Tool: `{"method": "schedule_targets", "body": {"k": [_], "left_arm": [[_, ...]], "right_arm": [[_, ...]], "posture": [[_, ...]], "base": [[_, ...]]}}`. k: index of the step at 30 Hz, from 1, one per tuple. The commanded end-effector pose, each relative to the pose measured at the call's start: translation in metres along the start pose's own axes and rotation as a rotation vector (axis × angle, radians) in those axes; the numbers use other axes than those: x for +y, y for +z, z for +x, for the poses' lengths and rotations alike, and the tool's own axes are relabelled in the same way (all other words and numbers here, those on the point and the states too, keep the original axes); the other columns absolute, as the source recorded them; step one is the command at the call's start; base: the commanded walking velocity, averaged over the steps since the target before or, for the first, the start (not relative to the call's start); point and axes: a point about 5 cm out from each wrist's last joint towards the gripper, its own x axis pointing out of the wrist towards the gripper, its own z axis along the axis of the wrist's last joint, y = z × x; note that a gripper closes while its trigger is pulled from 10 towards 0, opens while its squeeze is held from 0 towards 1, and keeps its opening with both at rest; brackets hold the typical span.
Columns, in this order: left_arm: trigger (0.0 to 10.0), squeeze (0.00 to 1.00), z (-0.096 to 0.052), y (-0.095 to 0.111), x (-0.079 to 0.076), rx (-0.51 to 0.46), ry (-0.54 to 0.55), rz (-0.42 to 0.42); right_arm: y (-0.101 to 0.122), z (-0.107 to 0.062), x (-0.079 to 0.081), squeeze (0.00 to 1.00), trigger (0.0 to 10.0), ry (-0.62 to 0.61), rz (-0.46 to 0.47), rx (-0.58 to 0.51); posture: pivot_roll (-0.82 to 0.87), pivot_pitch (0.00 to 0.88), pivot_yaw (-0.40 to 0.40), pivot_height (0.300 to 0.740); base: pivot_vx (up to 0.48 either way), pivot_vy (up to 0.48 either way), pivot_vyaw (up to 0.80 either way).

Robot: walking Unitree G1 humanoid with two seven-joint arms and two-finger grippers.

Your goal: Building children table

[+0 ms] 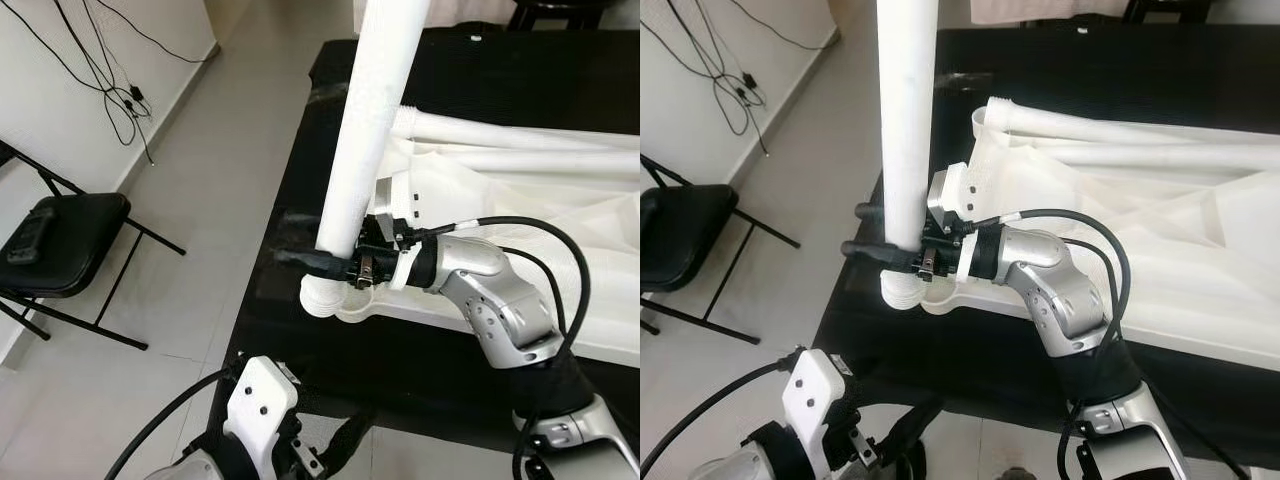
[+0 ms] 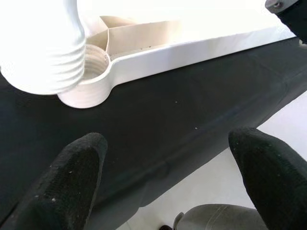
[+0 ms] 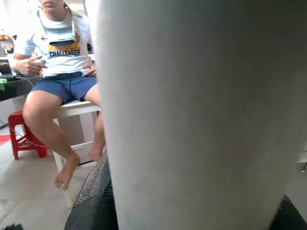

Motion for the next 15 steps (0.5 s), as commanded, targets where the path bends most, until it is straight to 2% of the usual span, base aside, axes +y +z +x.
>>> {"method": "schedule_targets", "body": {"k": [1, 5, 7, 11, 15], "left_arm": [[10.0, 0.00, -0.008, -0.002, 0.000, 0.041, 0.012, 0.024], [10.0, 0.00, -0.017, -0.004, -0.004, 0.069, 0.014, 0.055], [10.0, 0.00, -0.020, -0.004, -0.005, 0.067, 0.025, 0.056], [10.0, 0.00, -0.021, -0.002, -0.006, 0.055, 0.028, 0.045], [10.0, 0.00, -0.021, -0.001, -0.005, 0.040, 0.032, 0.044]], "right_arm": [[0.003, 0.008, 0.004, 0.00, 10.0, 0.054, -0.018, -0.021], [0.002, 0.007, 0.001, 0.00, 10.0, 0.077, -0.031, -0.021], [0.006, 0.003, -0.007, 0.00, 10.0, 0.086, -0.057, -0.018], [0.015, -0.004, -0.017, 0.00, 10.0, 0.118, -0.095, -0.009], [0.022, -0.009, -0.018, 0.00, 10.0, 0.184, -0.108, 0.010]], "posture": [[0.02, 0.338, 0.097, 0.740], [0.03, 0.349, 0.099, 0.740], [0.05, 0.359, 0.101, 0.740], [0.05, 0.365, 0.105, 0.740], [0.05, 0.370, 0.107, 0.740]], "base": [[0.000, 0.000, 0.00], [0.000, 0.000, 0.00], [0.000, 0.000, 0.00], [0.000, 0.000, 0.00], [0.000, 0.000, 0.00]]}}
